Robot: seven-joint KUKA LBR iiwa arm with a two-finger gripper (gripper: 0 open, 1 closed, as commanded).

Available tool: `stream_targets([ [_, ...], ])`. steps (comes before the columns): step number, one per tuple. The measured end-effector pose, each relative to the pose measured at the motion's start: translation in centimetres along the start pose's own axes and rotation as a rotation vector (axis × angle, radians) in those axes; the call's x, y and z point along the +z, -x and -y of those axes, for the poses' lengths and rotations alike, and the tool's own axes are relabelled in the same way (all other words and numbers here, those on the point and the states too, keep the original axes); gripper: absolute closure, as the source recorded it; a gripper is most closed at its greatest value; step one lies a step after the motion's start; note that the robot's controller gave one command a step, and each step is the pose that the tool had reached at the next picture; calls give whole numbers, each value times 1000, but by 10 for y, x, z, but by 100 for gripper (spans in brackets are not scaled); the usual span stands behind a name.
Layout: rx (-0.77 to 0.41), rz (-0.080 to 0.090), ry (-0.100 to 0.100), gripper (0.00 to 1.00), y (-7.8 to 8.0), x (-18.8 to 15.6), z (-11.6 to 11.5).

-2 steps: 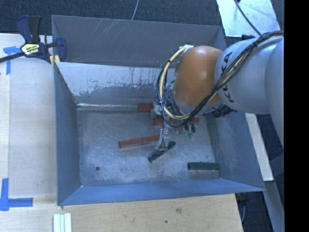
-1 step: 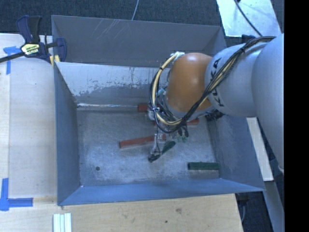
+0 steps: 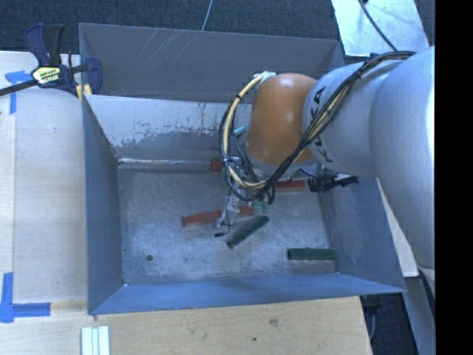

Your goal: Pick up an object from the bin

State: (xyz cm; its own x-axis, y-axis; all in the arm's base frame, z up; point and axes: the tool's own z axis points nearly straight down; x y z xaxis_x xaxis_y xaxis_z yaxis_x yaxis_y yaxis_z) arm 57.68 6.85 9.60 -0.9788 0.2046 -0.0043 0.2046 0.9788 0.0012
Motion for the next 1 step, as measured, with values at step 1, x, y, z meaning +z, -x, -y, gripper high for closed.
stream_targets([
  [1, -166, -3, -1, 0, -2, 14, -1],
])
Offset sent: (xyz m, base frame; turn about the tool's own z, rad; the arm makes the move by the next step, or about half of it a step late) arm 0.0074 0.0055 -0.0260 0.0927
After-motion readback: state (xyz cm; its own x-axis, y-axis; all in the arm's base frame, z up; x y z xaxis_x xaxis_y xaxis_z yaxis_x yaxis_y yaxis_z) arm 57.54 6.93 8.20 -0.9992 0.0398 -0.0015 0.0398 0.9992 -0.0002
